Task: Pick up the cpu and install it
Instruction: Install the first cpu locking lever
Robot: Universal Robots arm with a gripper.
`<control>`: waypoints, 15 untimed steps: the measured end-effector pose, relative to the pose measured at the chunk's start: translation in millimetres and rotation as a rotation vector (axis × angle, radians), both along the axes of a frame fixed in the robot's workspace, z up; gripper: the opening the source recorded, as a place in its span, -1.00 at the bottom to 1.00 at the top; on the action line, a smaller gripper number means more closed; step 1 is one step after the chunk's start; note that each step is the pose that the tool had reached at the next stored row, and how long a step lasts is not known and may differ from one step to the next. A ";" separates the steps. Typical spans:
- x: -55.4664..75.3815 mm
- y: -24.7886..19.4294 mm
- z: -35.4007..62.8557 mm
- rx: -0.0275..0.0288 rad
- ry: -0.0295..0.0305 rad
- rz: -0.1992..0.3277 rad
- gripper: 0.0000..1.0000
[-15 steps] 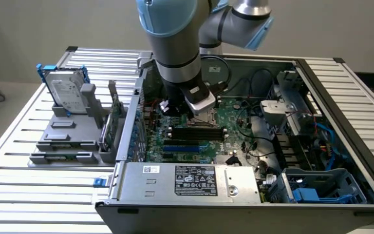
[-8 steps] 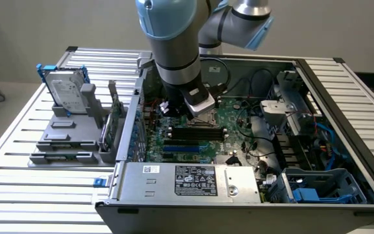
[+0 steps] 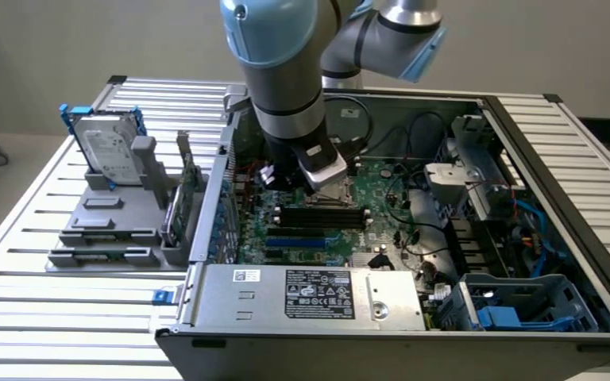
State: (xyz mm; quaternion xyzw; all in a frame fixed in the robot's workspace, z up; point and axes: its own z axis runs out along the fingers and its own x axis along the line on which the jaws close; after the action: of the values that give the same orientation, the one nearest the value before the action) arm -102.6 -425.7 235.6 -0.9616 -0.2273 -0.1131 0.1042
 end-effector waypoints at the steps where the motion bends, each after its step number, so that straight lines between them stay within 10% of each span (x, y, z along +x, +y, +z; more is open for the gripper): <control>1: -0.5 0.3 -1.0 0.0001 -0.0001 -0.001 -0.79; 15: -5.8 4.7 -15.7 0.0003 -0.0005 -0.020 -0.79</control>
State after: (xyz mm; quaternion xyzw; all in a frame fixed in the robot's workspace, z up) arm -108.4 -421.1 219.9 -0.9638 -0.2176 -0.1144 0.1032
